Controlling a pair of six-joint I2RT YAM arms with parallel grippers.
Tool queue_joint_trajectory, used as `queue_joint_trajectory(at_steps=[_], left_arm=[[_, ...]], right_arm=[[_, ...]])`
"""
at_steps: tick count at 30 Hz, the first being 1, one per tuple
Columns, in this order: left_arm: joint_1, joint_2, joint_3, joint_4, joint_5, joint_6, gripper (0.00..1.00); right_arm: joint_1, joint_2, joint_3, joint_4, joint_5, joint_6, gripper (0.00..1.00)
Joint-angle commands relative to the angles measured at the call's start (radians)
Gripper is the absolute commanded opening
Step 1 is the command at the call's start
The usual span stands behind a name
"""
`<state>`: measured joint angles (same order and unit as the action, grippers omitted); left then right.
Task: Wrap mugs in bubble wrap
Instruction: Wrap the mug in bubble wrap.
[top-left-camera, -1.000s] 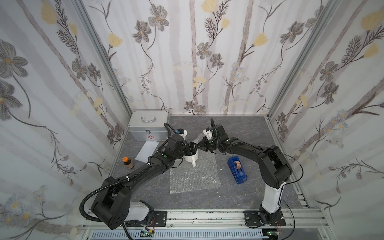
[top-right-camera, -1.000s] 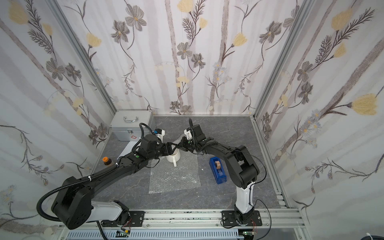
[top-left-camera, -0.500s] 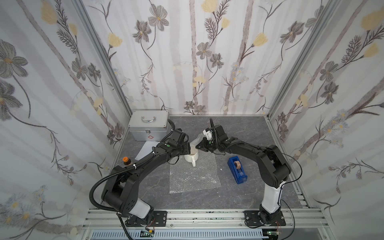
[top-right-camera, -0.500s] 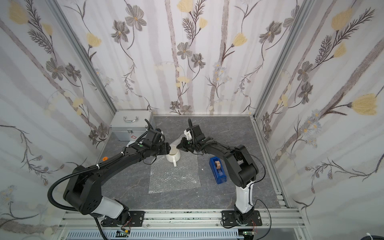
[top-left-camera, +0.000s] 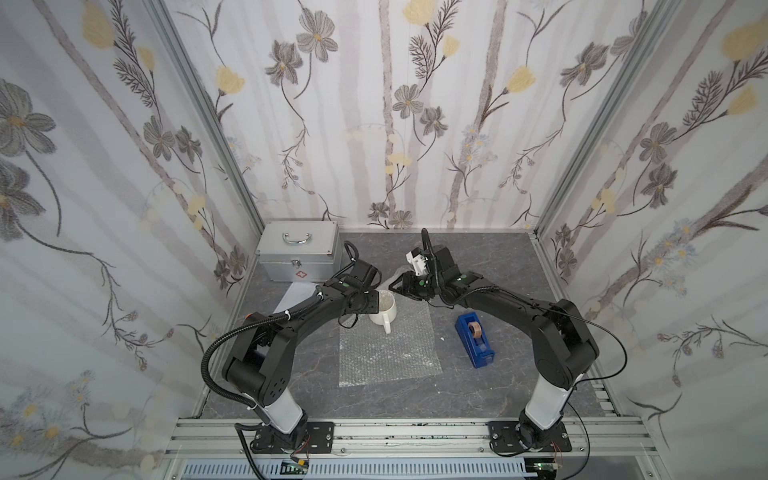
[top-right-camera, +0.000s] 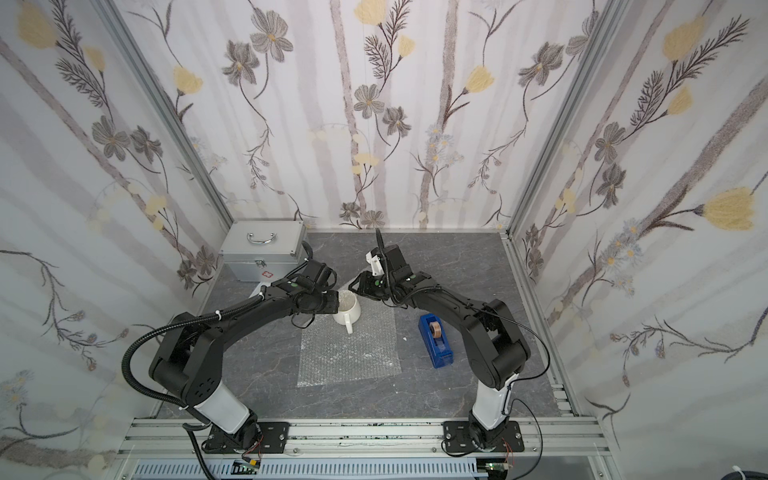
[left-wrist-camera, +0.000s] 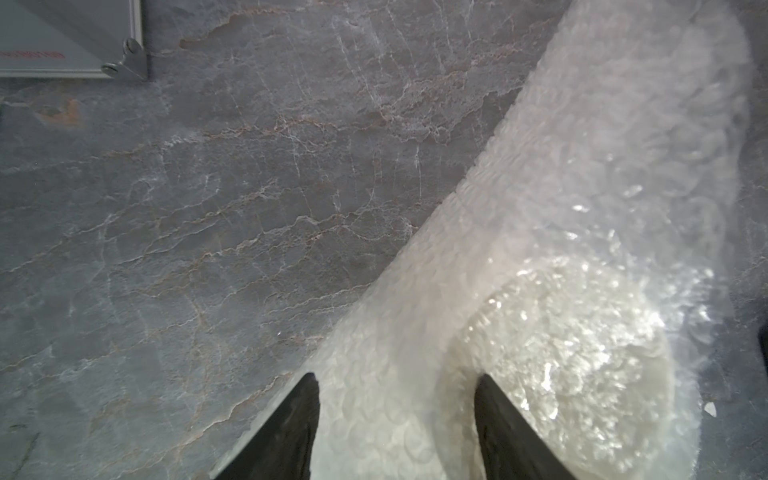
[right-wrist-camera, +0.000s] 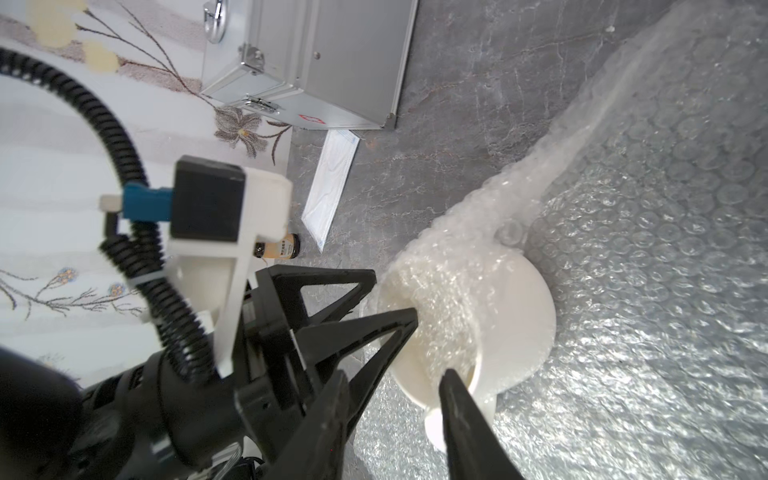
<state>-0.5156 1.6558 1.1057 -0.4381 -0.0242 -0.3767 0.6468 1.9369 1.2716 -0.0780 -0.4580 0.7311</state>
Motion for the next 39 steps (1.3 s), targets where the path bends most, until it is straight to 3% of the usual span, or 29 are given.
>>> queue_joint_trajectory(at_steps=[1,6,12,15,25,33,39], left_arm=[[0.006,0.01,0.011,-0.03,0.003,0.001,0.61],[0.006,0.01,0.013,-0.024,0.021,-0.009,0.61],[0.007,0.002,0.006,-0.015,0.038,-0.021,0.6],[0.008,-0.013,0.007,-0.014,0.051,-0.027,0.6],[0.043,-0.077,0.064,-0.043,0.111,-0.026,0.65],[0.072,0.064,0.192,-0.127,0.146,0.052,0.64],[0.072,0.115,0.208,-0.152,0.143,0.08,0.61]], right_arm=[[0.014,-0.019,-0.018,0.018,0.067,-0.065,0.42],[0.03,0.043,0.038,0.007,0.033,-0.091,0.37],[0.045,0.163,0.133,-0.081,0.05,-0.094,0.17],[0.045,0.184,0.129,-0.104,0.08,-0.091,0.13],[0.047,0.189,0.141,-0.134,0.111,-0.109,0.11],[0.048,0.191,0.157,-0.143,0.109,-0.113,0.11],[0.051,0.186,0.16,-0.137,0.099,-0.113,0.11]])
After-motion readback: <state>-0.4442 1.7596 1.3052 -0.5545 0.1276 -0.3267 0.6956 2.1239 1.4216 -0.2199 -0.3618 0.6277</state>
